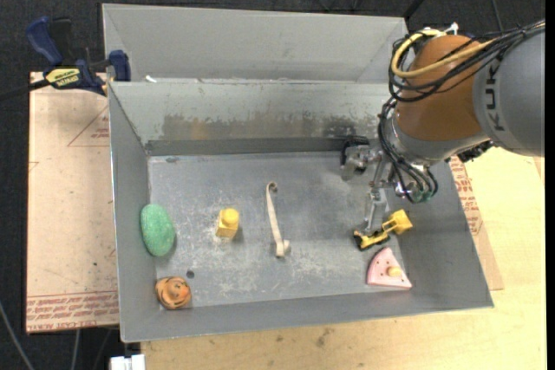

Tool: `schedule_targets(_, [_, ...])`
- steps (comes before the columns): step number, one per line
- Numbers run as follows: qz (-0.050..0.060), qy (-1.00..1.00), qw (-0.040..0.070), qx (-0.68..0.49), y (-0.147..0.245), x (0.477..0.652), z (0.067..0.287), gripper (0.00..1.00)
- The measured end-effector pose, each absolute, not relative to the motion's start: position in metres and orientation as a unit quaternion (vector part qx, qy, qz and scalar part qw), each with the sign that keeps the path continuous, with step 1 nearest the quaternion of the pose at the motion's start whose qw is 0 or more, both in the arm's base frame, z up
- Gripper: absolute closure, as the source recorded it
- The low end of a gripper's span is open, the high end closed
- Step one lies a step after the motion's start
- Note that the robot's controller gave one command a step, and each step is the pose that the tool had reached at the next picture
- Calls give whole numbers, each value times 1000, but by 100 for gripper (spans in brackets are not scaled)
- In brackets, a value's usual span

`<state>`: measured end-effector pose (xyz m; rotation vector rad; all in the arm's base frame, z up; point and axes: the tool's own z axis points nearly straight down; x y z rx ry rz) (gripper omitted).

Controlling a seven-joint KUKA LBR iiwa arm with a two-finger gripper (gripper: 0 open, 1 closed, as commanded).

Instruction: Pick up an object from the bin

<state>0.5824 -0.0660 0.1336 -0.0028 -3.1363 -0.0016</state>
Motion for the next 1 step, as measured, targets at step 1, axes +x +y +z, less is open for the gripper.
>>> schedule_targets(1, [0, -1000, -1, 0, -66, 584, 138, 0])
